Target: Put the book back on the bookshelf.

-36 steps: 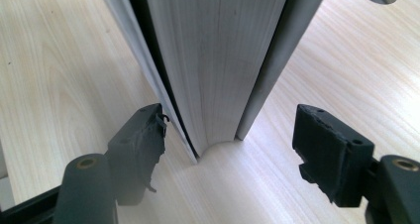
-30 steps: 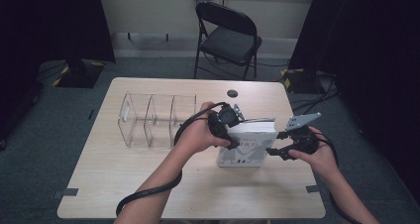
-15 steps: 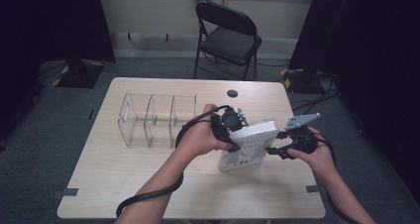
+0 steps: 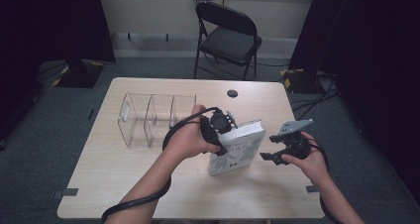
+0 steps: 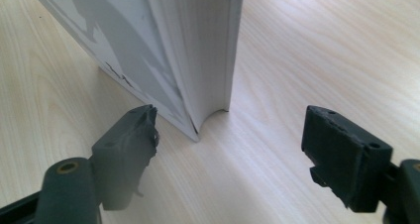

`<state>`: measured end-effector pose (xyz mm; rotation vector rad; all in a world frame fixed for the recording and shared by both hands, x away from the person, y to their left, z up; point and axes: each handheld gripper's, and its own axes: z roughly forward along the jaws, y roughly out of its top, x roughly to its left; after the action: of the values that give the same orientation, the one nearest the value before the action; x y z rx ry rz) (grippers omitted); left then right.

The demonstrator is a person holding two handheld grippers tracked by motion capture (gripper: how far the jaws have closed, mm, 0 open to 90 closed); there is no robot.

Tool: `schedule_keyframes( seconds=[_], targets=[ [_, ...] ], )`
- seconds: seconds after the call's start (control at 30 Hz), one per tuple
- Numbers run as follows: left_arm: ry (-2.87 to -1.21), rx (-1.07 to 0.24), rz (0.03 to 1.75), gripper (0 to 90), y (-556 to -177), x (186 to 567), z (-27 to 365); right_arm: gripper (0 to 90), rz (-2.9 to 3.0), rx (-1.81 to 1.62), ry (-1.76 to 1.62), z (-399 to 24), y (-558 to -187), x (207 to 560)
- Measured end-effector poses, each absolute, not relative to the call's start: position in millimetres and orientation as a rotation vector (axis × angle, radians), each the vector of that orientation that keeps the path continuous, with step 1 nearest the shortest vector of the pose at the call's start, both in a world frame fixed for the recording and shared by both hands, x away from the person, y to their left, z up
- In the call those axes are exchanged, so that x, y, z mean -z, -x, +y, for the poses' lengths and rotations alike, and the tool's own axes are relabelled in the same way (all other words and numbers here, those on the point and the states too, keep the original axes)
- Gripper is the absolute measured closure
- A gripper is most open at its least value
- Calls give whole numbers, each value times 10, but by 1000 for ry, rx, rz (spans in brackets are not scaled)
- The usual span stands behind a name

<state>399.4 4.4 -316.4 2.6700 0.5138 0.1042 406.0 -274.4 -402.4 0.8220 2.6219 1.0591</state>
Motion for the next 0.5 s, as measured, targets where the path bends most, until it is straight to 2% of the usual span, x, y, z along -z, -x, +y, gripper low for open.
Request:
schedule_keyframes(
  seconds=[0.5],
  targets=[
    [-2692, -148, 493, 474, -4062, 3153, -22, 161, 2630, -1107, -846, -2746, -4020, 4361]
  ],
)
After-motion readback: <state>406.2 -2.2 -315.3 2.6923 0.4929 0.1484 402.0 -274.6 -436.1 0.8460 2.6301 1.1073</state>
